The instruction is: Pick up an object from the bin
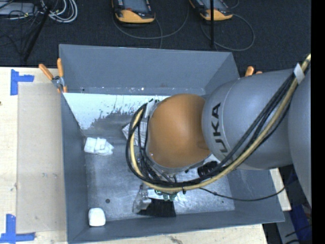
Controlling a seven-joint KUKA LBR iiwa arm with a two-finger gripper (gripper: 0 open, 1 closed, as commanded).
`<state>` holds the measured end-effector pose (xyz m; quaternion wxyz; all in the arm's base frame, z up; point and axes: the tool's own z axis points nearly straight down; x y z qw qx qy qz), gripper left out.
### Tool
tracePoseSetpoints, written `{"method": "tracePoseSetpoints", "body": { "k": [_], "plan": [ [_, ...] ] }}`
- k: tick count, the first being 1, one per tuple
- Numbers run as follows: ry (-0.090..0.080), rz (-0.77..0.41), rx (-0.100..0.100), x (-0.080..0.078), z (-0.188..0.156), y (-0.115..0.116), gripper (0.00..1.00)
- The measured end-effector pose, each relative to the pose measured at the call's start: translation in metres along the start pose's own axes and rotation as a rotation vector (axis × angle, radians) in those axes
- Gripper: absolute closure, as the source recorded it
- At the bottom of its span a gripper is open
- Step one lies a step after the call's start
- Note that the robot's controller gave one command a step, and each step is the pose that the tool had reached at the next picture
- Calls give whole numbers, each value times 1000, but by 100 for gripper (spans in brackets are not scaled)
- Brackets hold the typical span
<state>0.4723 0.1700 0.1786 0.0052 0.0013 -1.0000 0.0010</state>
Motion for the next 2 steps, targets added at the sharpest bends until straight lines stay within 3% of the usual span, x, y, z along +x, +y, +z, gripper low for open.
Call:
{"method": "tracePoseSetpoints", "body": {
  "k": [1, 2],
  "plan": [
    [-7, 4, -2, -2, -4, -1, 0],
    [-12, -1, -3, 0, 59, -34, 0]
  ]
}}
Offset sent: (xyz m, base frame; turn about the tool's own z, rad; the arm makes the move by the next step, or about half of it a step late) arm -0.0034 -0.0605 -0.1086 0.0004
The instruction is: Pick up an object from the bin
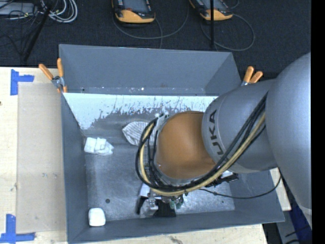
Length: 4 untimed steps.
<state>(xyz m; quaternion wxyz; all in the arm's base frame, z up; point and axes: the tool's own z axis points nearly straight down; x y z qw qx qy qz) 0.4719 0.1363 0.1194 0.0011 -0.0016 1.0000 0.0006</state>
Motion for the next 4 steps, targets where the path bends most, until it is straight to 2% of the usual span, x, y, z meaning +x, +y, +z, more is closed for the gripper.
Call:
{"method": "tracePoseSetpoints", "body": {
  "k": [1, 2, 3, 4],
  "plan": [
    [10, -143, 2, -5, 1, -41, 0],
    [5, -102, 1, -5, 0, -65, 0],
    [-25, -13, -5, -5, 42, -64, 0],
    [-29, -62, 1, -8, 39, -58, 100]
  ]
}}
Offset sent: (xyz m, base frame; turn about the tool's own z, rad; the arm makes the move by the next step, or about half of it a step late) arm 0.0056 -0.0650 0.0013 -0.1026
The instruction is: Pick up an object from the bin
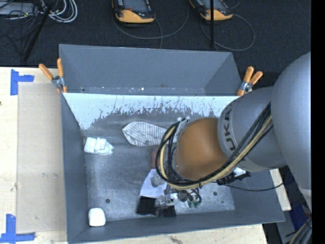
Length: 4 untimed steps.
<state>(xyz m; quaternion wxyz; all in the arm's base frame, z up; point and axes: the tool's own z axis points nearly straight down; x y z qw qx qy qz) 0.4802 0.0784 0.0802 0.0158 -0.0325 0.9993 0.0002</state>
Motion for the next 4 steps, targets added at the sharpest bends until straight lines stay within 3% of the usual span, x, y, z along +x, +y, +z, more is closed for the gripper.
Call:
{"method": "tracePoseSetpoints", "body": {
  "k": [1, 3, 4],
  "plan": [
    [0, 1, 0, 0, 0, 0, 100],
    [30, -1, -1, 4, -14, 2, 100],
    [29, -1, -1, 3, -18, 2, 100]
  ]
}}
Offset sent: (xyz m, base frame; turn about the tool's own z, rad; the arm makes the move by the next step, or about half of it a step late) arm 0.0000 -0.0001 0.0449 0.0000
